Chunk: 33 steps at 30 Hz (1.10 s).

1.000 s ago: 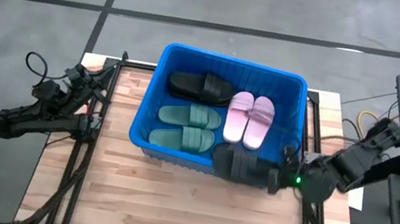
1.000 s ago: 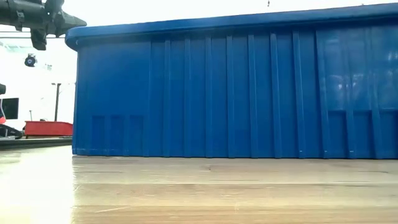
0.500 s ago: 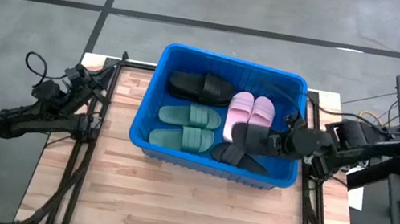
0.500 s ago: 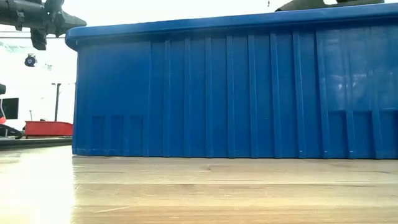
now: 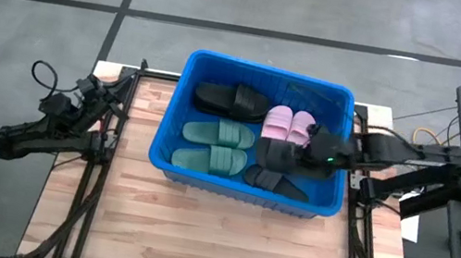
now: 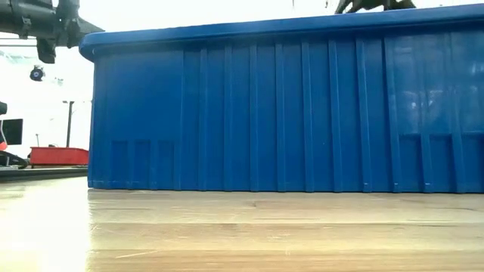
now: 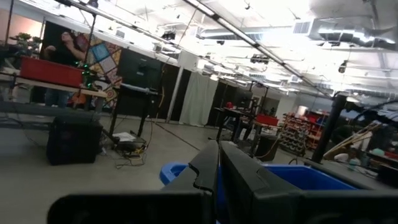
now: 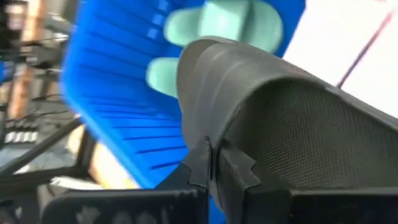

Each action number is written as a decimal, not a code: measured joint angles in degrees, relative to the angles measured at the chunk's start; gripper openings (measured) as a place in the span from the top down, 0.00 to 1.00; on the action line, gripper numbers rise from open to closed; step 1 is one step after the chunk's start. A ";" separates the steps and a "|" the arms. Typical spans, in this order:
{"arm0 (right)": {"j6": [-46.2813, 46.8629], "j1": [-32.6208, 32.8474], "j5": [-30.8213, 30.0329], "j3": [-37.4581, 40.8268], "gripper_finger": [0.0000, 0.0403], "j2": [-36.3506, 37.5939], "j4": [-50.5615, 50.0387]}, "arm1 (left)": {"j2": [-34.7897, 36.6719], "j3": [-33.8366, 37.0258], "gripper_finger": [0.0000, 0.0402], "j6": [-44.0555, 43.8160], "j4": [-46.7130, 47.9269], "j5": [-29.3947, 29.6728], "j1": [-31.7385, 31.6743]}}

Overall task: Pick and place slides into bin
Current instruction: Stack the black slipper on top of the black slipper in the blue bin

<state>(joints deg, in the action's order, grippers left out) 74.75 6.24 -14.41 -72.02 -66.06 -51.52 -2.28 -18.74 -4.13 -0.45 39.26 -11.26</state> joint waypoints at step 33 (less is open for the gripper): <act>16.66 0.86 7.98 39.07 0.98 9.12 33.51 | 0.07 2.49 1.00 0.03 -2.12 0.18 0.01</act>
<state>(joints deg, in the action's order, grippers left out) 91.41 7.10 -6.43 -32.95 -56.94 -18.01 -2.22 -16.25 -4.10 -2.57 39.44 -11.25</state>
